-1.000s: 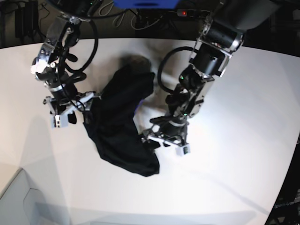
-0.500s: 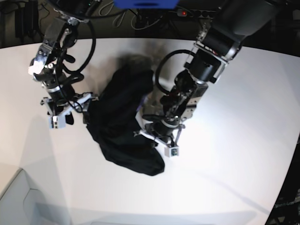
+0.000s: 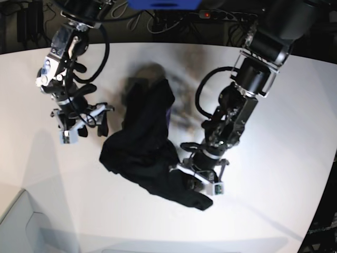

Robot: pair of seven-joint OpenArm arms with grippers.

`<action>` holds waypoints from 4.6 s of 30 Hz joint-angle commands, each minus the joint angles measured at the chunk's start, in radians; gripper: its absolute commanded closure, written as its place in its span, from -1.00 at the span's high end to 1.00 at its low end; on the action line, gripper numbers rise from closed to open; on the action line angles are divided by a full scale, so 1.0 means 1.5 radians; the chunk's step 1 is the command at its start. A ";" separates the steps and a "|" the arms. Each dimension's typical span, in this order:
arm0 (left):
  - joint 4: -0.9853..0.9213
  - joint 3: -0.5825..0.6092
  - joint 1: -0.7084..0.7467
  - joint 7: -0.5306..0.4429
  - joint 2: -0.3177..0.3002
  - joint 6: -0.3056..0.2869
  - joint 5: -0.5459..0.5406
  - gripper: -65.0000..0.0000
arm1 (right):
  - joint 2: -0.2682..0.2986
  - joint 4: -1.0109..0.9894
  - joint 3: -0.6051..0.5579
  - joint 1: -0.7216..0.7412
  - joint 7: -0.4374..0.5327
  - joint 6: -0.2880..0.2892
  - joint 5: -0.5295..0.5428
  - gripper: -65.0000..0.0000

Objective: Layout the t-shirt on the table in an organized manner, then fold the t-shirt properly
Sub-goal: 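Move the left gripper to the bunched shirt and grasp a hem corner, then pull the hem corner with the left gripper away from the right gripper, then lift the shirt with both grippers and stretch it between them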

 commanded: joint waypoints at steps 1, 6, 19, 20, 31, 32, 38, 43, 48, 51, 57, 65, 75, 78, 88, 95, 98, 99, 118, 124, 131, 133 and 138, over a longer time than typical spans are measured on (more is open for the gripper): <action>0.013 -0.003 -0.017 -0.014 -0.002 -0.006 0.001 -0.99 | 0.004 0.015 -0.007 0.008 0.017 0.008 0.012 0.17; 0.010 0.000 -0.003 0.003 -0.012 -0.009 0.002 -0.99 | 0.005 0.077 -0.065 0.016 0.017 0.008 0.012 0.19; 0.012 -0.002 0.030 0.057 -0.039 -0.007 0.002 -0.40 | 0.015 -0.089 -0.205 0.093 0.020 0.008 0.012 0.29; 0.017 -0.003 0.040 0.056 -0.043 -0.006 0.002 -0.25 | 0.015 -0.112 -0.206 0.094 0.030 0.008 0.012 0.29; 0.028 -0.118 0.079 0.056 -0.027 -0.009 0.002 0.02 | 0.032 -0.270 -0.205 0.093 0.195 0.006 0.010 0.29; 0.014 -0.133 0.079 0.056 -0.023 -0.010 0.002 0.02 | 0.033 -0.276 -0.205 0.095 0.195 0.006 0.010 0.29; -0.022 -0.147 0.072 0.056 -0.019 -0.011 0.006 0.02 | 0.033 -0.280 -0.204 0.097 0.195 0.006 0.010 0.29; -0.019 -0.146 0.064 0.057 -0.001 -0.011 0.005 0.02 | 0.033 -0.279 -0.204 0.096 0.195 0.006 0.010 0.29; 0.026 -0.145 0.079 0.057 0.002 -0.011 0.004 0.01 | 0.033 -0.277 -0.204 0.095 0.195 0.006 0.010 0.29; 0.027 -0.145 0.080 0.057 0.003 -0.011 0.008 0.01 | 0.033 -0.277 -0.204 0.096 0.195 0.006 0.010 0.29; -0.002 -0.145 0.077 0.057 0.004 -0.011 0.009 0.01 | 0.033 -0.281 -0.204 0.096 0.195 0.006 0.010 0.29; -0.089 -0.145 0.049 0.056 0.017 -0.011 0.009 0.01 | 0.033 -0.278 -0.204 0.094 0.195 0.006 0.010 0.29; -0.117 -0.145 0.015 0.053 0.041 -0.011 0.010 -0.27 | 0.034 -0.280 -0.204 0.092 0.195 0.005 0.010 0.28; -0.181 -0.145 -0.017 0.053 0.057 -0.011 0.010 -0.74 | 0.035 -0.280 -0.204 0.092 0.195 0.005 0.010 0.28; 0.002 -0.153 0.036 0.118 -0.003 -0.006 0.002 -0.99 | 0.057 -0.282 -0.197 0.100 0.195 0.002 0.010 0.28; 0.099 -0.261 0.048 0.248 -0.120 -0.011 0.002 -0.99 | 0.056 -0.311 -0.164 0.112 0.195 0.002 0.010 0.28; 0.099 -0.299 0.027 0.304 -0.160 -0.011 0.008 -0.99 | 0.056 -0.314 -0.165 0.112 0.195 0.002 0.010 0.28; 0.099 -0.307 0.019 0.316 -0.172 -0.011 0.008 -0.99 | 0.056 -0.314 -0.165 0.112 0.195 0.002 0.010 0.28; 0.025 -0.311 -0.197 0.335 -0.180 -0.012 0.092 -0.97 | 0.052 -0.178 -0.171 0.032 0.195 0.006 0.010 0.28; -0.036 -0.310 -0.234 0.320 -0.130 -0.012 0.094 -0.95 | 0.054 -0.113 -0.200 -0.025 0.195 0.006 0.010 0.28; -0.131 -0.311 -0.254 0.319 -0.121 -0.012 0.093 0.09 | 0.055 -0.007 -0.199 -0.081 0.195 0.006 0.011 0.28; -0.127 -0.315 -0.253 0.319 -0.121 -0.012 0.090 0.36 | 0.054 0.019 -0.199 -0.086 0.195 0.006 0.011 0.28; -0.035 -0.317 -0.214 0.352 -0.125 -0.011 0.074 0.62 | 0.055 0.033 -0.199 -0.091 0.194 0.006 0.011 0.28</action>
